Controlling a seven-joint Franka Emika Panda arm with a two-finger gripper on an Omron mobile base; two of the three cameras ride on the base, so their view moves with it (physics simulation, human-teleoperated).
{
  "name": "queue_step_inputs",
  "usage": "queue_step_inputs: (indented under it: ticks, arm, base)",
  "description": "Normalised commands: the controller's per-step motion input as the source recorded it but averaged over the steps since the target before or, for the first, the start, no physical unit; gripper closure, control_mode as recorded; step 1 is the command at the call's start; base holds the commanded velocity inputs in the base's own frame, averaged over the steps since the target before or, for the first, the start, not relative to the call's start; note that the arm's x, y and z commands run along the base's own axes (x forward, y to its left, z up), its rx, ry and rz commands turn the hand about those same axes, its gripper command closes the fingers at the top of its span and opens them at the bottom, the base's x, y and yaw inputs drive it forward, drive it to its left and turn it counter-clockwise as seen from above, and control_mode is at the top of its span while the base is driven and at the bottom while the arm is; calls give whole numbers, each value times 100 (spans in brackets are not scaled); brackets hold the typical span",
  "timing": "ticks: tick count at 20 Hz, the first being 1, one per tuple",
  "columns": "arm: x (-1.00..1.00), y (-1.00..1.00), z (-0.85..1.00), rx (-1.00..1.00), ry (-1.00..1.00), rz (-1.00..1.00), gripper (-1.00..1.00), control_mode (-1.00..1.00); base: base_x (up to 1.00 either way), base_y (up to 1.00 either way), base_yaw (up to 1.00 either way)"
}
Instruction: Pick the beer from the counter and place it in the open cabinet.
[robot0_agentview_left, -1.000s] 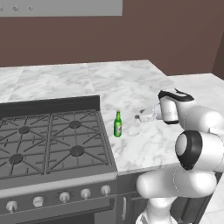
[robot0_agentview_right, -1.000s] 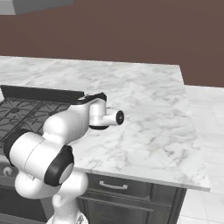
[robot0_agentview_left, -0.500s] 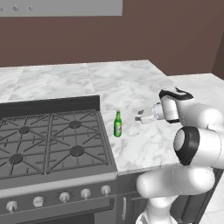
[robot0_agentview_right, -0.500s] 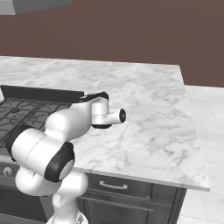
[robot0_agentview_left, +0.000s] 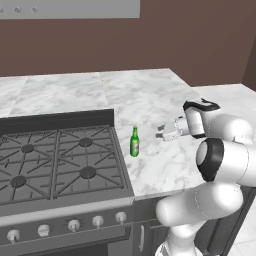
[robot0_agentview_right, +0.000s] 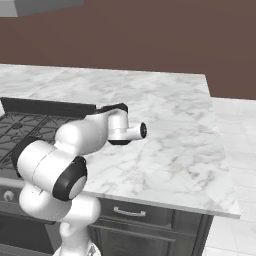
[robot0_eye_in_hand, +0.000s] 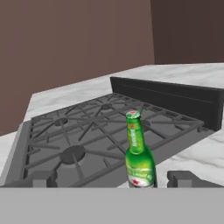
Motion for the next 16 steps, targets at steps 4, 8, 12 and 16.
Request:
queue_step_inputs:
  ticks: [4, 8, 12, 16]
  arm:
    - [3, 20, 0, 0, 0, 0, -100, -100]
    - [14, 26, 0, 0, 0, 0, -100, -100]
    - [12, 23, 0, 0, 0, 0, -100, -100]
    - [7, 18, 0, 0, 0, 0, -100, -100]
  base:
    - [0, 0, 0]
    - [0, 0, 0]
    - [0, 0, 0]
    - [0, 0, 0]
